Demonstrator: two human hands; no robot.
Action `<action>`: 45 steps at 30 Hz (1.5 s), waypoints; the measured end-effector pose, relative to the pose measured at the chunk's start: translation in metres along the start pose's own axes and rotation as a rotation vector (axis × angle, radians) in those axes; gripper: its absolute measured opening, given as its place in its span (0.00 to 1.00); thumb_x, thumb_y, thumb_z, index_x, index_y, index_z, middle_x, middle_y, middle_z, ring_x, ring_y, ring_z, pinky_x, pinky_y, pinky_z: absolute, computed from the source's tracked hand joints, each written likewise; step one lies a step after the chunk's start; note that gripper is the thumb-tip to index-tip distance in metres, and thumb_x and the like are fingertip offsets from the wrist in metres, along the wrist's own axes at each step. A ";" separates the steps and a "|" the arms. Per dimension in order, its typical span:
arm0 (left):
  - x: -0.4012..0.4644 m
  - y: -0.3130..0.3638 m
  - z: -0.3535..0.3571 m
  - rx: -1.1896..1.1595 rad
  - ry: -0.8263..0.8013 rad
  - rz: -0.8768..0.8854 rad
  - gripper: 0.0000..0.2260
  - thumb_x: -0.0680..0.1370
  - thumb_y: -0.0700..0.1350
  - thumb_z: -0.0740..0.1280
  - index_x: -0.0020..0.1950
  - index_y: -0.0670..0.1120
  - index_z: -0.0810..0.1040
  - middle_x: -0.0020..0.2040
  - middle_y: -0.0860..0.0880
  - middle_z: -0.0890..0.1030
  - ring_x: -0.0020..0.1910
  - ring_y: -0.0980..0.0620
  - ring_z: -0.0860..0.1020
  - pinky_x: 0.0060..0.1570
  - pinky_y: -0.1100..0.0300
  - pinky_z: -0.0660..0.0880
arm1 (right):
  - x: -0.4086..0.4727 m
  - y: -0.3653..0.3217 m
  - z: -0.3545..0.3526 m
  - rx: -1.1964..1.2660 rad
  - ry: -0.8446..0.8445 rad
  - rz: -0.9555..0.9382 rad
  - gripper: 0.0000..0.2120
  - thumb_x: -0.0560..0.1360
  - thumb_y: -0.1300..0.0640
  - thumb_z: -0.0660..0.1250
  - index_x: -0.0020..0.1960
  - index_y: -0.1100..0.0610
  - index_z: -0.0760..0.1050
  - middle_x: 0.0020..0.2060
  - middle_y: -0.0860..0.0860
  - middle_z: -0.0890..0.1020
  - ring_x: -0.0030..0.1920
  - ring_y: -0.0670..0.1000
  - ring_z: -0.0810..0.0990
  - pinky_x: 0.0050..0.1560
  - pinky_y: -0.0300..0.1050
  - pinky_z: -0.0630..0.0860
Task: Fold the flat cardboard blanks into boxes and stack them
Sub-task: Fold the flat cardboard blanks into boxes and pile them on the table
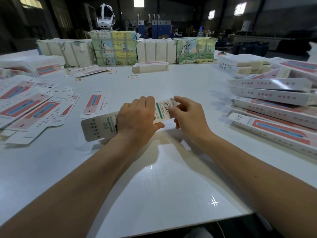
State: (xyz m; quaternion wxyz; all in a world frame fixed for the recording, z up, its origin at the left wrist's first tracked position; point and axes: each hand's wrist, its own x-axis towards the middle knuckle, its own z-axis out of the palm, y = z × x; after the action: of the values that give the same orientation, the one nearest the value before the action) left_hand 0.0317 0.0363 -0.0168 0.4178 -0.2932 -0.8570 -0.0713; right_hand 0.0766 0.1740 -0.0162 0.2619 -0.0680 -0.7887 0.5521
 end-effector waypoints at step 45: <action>-0.001 -0.001 -0.002 0.003 0.068 -0.003 0.28 0.64 0.56 0.77 0.54 0.38 0.77 0.41 0.42 0.80 0.36 0.42 0.79 0.36 0.54 0.76 | 0.001 -0.016 -0.004 0.543 -0.107 0.162 0.08 0.78 0.63 0.63 0.50 0.57 0.81 0.36 0.52 0.85 0.42 0.51 0.85 0.45 0.44 0.82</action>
State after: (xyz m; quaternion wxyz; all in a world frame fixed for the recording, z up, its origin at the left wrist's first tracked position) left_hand 0.0327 0.0344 -0.0163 0.4471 -0.2887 -0.8428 -0.0803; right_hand 0.0808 0.1721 -0.0006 0.1838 -0.0290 -0.6167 0.7649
